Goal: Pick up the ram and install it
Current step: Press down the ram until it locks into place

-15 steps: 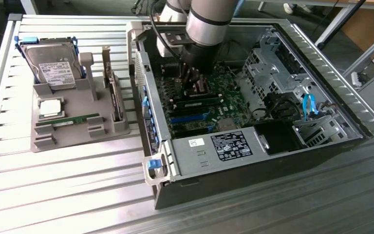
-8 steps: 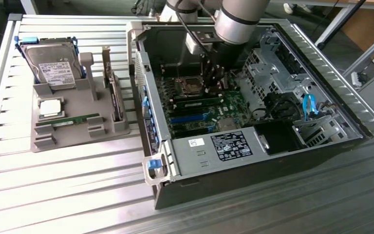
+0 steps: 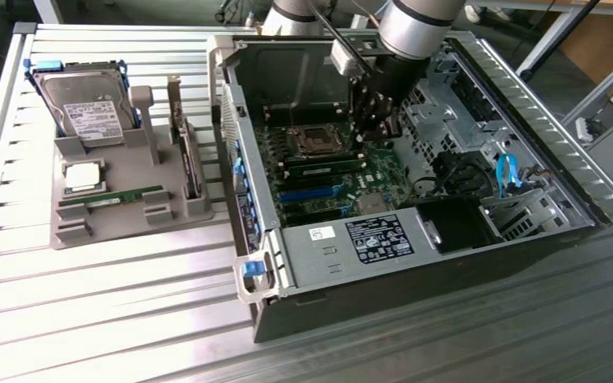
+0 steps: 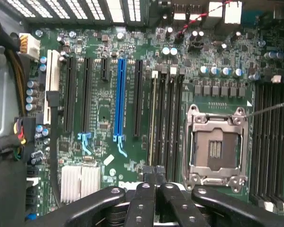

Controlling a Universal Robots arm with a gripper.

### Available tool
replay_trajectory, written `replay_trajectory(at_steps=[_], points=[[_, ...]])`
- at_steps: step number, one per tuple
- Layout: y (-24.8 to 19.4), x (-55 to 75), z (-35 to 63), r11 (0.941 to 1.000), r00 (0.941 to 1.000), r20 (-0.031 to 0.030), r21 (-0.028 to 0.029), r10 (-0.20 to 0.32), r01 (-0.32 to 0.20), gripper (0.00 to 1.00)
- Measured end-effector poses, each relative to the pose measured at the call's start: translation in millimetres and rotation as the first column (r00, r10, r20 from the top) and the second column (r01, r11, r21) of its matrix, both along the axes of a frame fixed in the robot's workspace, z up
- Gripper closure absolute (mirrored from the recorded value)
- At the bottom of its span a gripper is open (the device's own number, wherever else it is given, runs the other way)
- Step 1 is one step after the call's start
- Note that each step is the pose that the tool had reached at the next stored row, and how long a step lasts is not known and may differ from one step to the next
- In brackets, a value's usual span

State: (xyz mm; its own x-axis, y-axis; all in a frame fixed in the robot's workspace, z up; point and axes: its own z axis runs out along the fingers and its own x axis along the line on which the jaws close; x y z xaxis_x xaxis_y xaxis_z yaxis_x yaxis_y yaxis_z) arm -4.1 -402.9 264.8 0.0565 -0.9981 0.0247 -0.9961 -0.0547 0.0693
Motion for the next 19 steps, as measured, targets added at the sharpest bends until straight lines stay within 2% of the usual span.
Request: replay_trajectory(at_steps=[3,7,9,11,12,16,17,19], points=[[1.1,4.1,4.2,1.0,1.0,-0.0001,0.0002,0.0,0.0,0.91],[2.1,8.0,20.3,1.0,1.0,-0.0002,0.0002,0.0,0.0,0.91],[2.8,9.0,36.8,1.0,1.0,-0.0001,0.0002,0.0,0.0,0.91],[3.0,9.3,44.6,1.0,1.0,-0.0001,0.0002,0.0,0.0,0.91],[3.2,9.6,51.6,1.0,1.0,-0.0001,0.0003,0.0,0.0,0.91],[3.6,11.3,88.6,1.0,1.0,-0.0002,0.0002,0.0,0.0,0.91],[3.8,11.6,94.1,1.0,1.0,-0.0002,0.0002,0.0,0.0,0.91],[3.8,11.7,94.7,1.0,1.0,-0.0002,-0.0002,0.0,0.0,0.91]])
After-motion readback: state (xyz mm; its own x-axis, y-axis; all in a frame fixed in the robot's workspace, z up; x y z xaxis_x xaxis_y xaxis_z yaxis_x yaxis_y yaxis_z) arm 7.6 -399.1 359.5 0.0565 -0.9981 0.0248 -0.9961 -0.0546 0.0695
